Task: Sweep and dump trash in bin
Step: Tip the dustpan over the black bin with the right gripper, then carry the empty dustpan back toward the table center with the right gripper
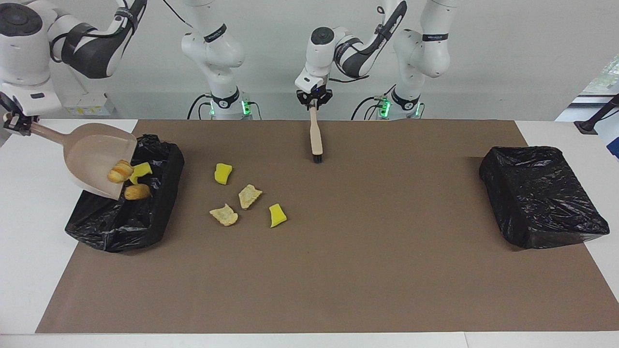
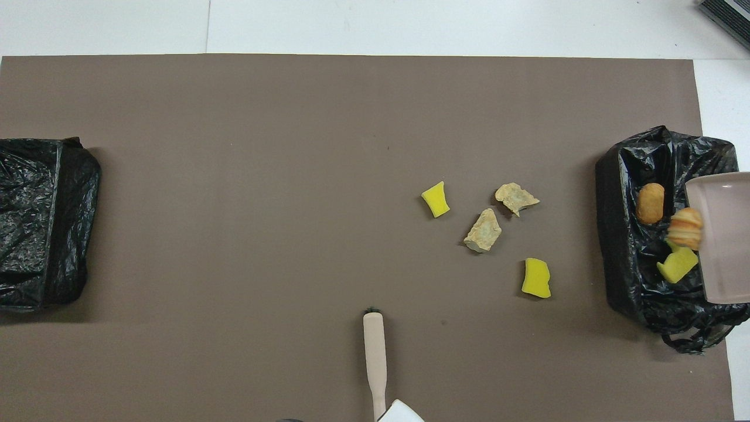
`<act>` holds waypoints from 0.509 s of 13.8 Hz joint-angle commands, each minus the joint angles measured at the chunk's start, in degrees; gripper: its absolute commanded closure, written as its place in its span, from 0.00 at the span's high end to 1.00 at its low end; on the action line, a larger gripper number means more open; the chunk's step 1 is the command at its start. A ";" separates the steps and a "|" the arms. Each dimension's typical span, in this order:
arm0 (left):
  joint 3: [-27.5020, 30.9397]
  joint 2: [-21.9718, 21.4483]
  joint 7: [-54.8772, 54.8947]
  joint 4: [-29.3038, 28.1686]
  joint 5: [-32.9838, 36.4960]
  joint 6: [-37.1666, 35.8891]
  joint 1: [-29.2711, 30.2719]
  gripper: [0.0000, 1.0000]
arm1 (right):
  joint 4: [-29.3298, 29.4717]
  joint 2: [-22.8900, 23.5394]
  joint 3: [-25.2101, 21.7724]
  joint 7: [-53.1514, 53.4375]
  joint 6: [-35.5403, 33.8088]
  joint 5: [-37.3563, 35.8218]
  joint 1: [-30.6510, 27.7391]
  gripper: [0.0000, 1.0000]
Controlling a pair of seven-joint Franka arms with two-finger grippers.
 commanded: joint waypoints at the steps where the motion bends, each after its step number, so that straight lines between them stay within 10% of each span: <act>1: 0.85 -0.89 4.20 0.60 -1.11 -3.64 1.03 1.00 | 0.26 -0.57 0.14 2.70 -2.60 -3.47 0.41 0.00; 7: 1.12 -4.05 13.08 8.77 5.37 -19.54 16.04 1.00 | 2.02 -1.89 0.76 6.98 -5.41 7.65 0.33 0.00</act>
